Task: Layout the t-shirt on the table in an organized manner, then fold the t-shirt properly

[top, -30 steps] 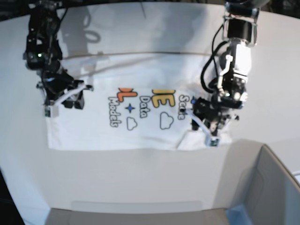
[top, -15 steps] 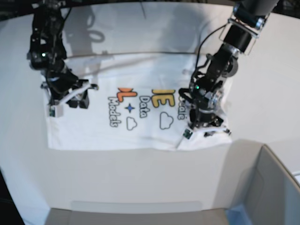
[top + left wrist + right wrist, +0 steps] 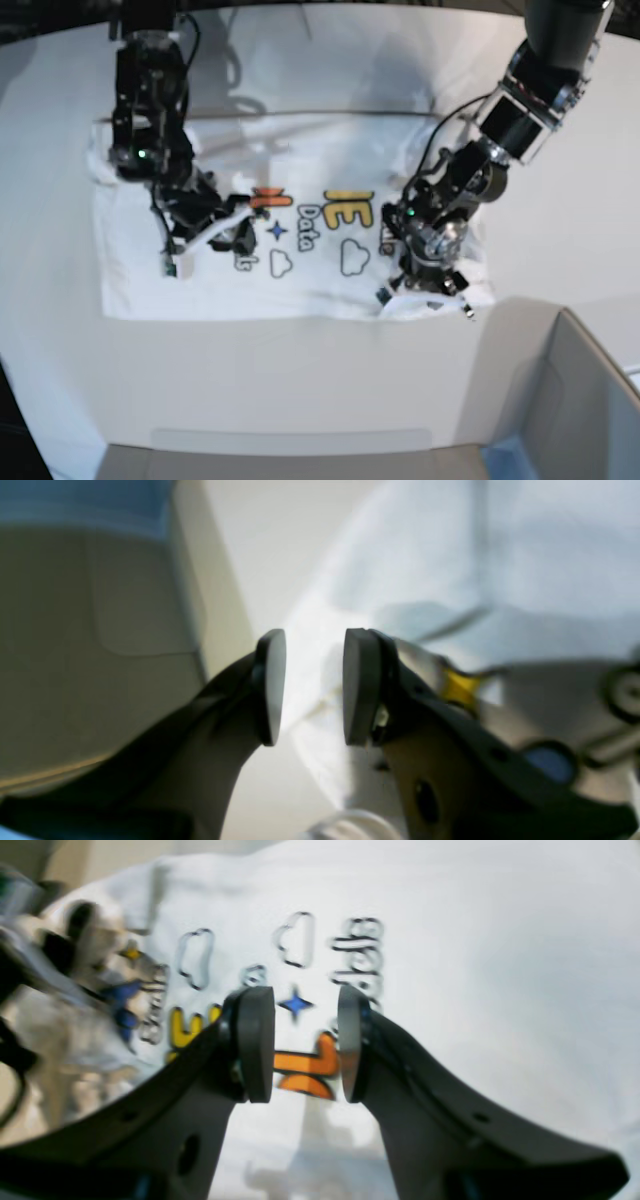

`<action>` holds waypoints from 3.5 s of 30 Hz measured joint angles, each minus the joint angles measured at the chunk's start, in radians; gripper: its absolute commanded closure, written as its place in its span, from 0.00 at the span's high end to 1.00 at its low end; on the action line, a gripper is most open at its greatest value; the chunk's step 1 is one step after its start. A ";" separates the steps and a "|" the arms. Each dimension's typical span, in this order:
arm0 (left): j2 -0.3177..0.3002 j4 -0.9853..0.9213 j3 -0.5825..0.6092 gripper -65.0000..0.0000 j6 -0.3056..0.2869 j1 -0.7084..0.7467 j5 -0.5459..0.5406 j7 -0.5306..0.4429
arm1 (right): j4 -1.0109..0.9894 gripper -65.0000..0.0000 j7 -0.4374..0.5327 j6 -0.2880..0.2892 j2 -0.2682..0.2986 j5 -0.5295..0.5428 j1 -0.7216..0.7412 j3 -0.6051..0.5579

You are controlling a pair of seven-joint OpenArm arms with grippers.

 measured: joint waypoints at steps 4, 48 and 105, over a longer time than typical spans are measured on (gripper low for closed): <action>-0.009 0.079 -0.087 0.31 -0.003 0.018 -0.016 0.025 | -0.051 0.33 0.006 -0.003 -0.034 -0.005 0.026 -0.003; 0.133 -0.199 -1.064 0.32 0.016 0.016 -0.848 -0.027 | -0.086 0.33 0.007 -0.002 0.002 -0.004 -0.036 0.001; 0.142 -0.180 -1.067 0.45 -0.036 0.020 -0.845 -0.003 | -0.086 0.33 0.006 -0.002 0.002 -0.008 -0.047 0.001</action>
